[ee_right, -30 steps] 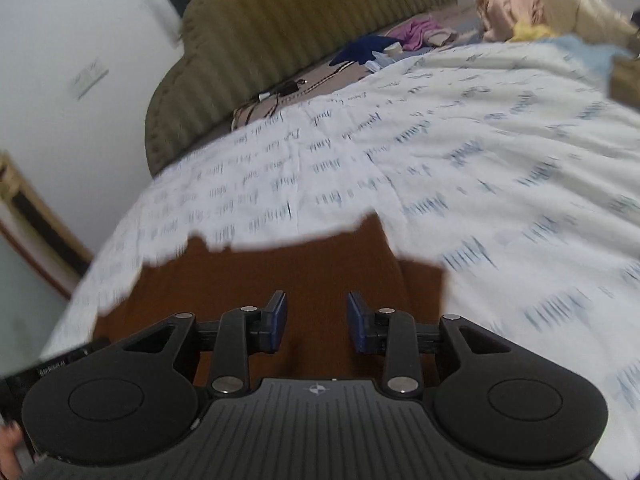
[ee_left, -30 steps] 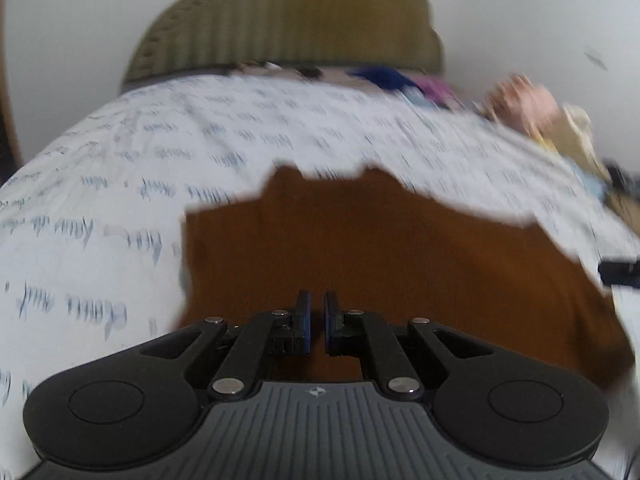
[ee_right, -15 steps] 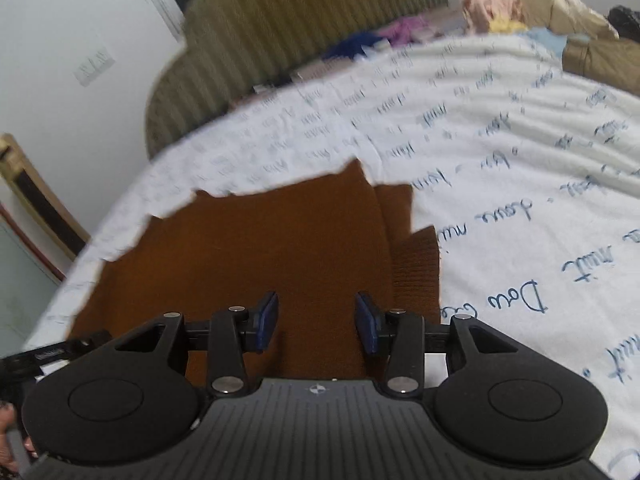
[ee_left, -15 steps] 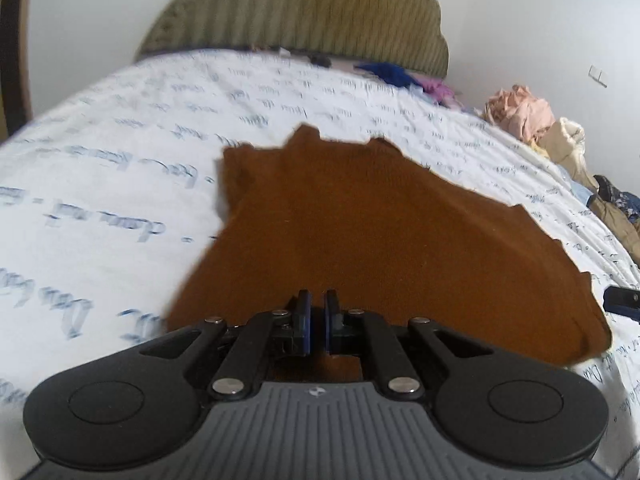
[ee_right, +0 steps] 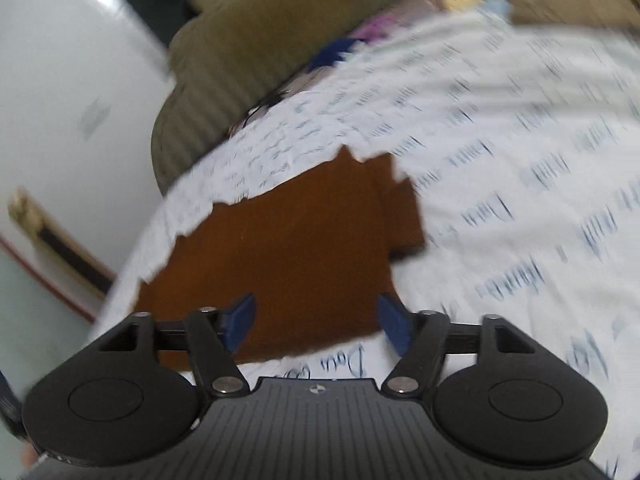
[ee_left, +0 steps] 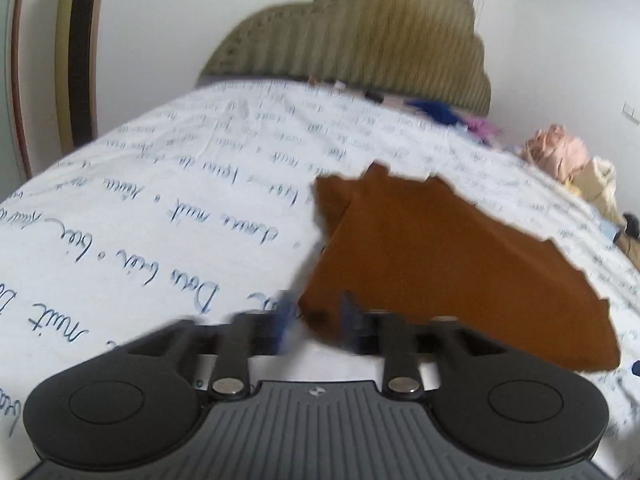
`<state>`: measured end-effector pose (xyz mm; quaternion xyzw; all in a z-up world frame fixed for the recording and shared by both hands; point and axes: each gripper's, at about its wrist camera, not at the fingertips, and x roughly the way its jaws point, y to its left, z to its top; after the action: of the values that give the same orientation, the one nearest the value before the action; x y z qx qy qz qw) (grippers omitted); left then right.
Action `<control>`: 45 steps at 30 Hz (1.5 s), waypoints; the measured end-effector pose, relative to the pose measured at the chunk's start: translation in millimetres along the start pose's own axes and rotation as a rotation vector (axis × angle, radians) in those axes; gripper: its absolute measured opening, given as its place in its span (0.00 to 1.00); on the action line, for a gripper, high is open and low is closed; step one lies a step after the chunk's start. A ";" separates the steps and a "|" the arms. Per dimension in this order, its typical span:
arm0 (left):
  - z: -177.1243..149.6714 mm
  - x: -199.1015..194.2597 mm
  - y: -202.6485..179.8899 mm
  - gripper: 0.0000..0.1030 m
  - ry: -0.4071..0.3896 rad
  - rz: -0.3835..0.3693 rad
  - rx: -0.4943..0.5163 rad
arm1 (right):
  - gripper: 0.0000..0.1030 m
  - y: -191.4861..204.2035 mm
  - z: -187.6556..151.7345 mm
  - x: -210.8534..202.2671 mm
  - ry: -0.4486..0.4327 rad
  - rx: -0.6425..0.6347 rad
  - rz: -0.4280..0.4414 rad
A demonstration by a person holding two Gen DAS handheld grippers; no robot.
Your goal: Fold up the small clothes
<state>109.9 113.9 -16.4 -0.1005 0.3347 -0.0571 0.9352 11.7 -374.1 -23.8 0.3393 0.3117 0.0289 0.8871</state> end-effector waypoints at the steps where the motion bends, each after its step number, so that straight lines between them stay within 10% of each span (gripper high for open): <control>1: 0.2 3.8 4.1 0.61 0.007 -0.009 -0.012 | 0.69 -12.2 -1.5 -2.6 0.011 0.070 0.027; 6: 2.9 21.5 8.8 0.64 0.020 0.033 -0.094 | 0.67 -53.2 -13.3 11.0 0.038 0.318 0.129; 13: 2.1 2.9 21.7 0.64 -0.017 0.108 -0.106 | 0.62 -46.9 -10.2 37.2 0.007 0.343 0.167; 17: 19.2 2.1 35.9 0.64 -0.030 0.064 -0.150 | 0.62 8.0 -12.7 10.3 -0.012 0.077 -0.017; 33: 54.5 73.2 18.7 0.64 0.062 0.115 -0.037 | 0.65 209.9 -119.0 124.6 0.238 -0.546 0.118; 45: 88.3 114.9 13.4 0.68 0.118 -0.024 0.039 | 0.65 279.2 -169.5 150.5 0.167 -0.888 0.037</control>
<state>255.0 120.2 -23.3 -0.0830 0.3870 -0.0808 0.9148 80.4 -21.1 -28.5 -0.0723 0.3334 0.2031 0.9178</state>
